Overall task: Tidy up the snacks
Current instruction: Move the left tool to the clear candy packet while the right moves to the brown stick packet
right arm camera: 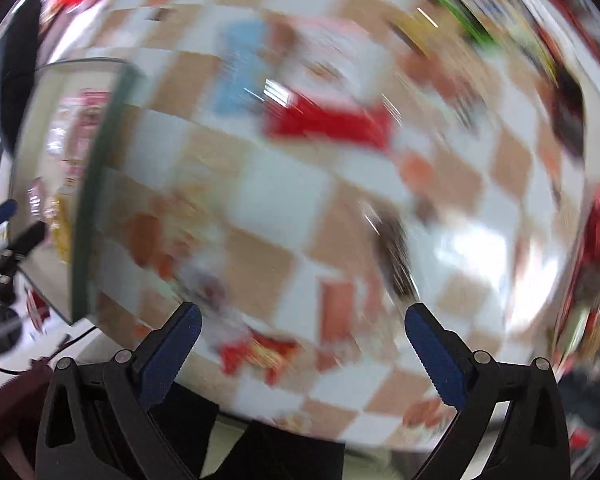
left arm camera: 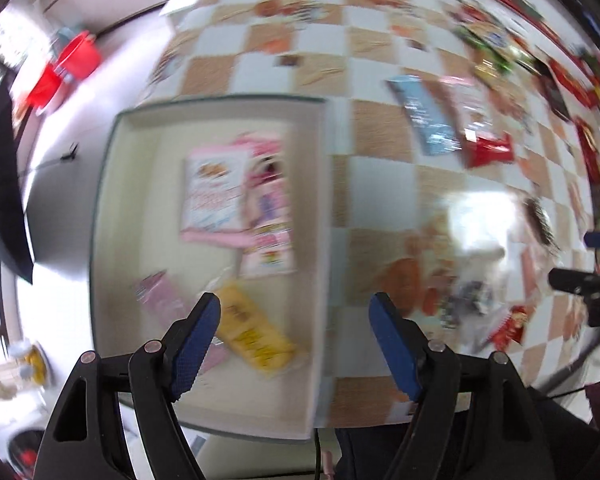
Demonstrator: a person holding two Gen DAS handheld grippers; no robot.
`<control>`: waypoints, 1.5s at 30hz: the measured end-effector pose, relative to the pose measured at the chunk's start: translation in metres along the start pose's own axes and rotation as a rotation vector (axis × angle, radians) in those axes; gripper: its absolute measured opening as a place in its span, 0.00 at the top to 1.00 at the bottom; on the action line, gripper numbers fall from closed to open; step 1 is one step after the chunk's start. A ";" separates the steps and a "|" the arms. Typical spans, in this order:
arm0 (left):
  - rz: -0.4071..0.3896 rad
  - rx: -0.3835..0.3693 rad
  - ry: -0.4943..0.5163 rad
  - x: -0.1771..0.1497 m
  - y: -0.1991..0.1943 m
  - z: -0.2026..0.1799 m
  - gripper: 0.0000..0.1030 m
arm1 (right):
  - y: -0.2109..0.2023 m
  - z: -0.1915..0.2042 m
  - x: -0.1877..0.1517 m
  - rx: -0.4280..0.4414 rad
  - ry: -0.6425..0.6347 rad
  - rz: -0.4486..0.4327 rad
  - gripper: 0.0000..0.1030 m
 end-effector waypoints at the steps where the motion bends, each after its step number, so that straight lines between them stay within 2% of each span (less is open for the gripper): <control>1: 0.004 -0.004 0.023 0.002 -0.001 -0.010 0.22 | 0.006 -0.010 -0.011 0.004 0.038 0.016 0.01; 4: -0.002 -0.030 0.098 0.012 -0.008 -0.040 0.22 | 0.022 -0.036 -0.038 0.036 0.137 0.068 0.01; 7: -0.047 -0.097 0.156 0.039 -0.036 -0.065 0.22 | 0.024 -0.058 -0.051 0.041 0.193 0.071 0.01; 9: -0.135 -0.144 0.200 0.067 -0.072 -0.083 0.22 | 0.020 -0.069 -0.055 0.053 0.229 0.052 0.01; 11: -0.247 -0.161 0.230 0.092 -0.111 -0.090 0.21 | 0.022 -0.077 -0.058 0.055 0.247 0.040 0.01; 13: -0.316 -0.156 0.230 0.107 -0.136 -0.091 0.13 | 0.024 -0.080 -0.064 0.055 0.247 0.043 0.01; 15: -0.285 -0.148 0.231 0.110 -0.130 -0.093 0.13 | 0.029 -0.078 -0.070 0.059 0.239 0.058 0.01; 17: -0.235 -0.099 0.244 0.109 -0.120 -0.091 0.13 | 0.032 -0.074 -0.075 0.067 0.233 0.074 0.01; 22: -0.320 -0.031 0.263 0.117 -0.142 -0.080 0.11 | 0.025 -0.078 -0.074 0.072 0.256 0.057 0.01; 23: -0.307 -0.024 0.257 0.116 -0.137 -0.078 0.10 | 0.026 -0.079 -0.075 0.074 0.265 0.062 0.01; 26: -0.155 -0.077 0.227 0.091 -0.093 -0.078 0.10 | 0.033 -0.082 -0.080 0.087 0.301 0.079 0.01; 30: 0.073 -0.043 0.232 0.026 -0.013 -0.084 0.10 | 0.047 -0.081 -0.094 0.120 0.334 0.124 0.01; 32: 0.201 -0.074 0.198 -0.009 0.022 -0.089 0.10 | 0.055 -0.078 -0.102 0.125 0.337 0.156 0.01; 33: 0.238 -0.084 0.184 -0.019 0.032 -0.091 0.10 | 0.059 -0.076 -0.106 0.125 0.337 0.170 0.01; 37: 0.272 -0.079 0.155 -0.037 0.053 -0.097 0.10 | 0.069 -0.074 -0.123 0.119 0.331 0.201 0.01; 42: 0.322 -0.143 0.054 -0.037 0.068 -0.105 0.10 | 0.076 -0.081 -0.143 0.106 0.351 0.225 0.01; 45: 0.370 -0.217 -0.020 -0.038 0.078 -0.118 0.10 | 0.078 -0.084 -0.152 0.095 0.349 0.234 0.01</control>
Point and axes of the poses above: each gripper's, at about its wrist camera, not at the fingertips, and y roughly the way its jaws point, z to its left, x to its top, the point moved 10 cm from there along y, roughly the way its jaws point, and after that the axes turned 1 degree about -x, right-handed, at the moved point
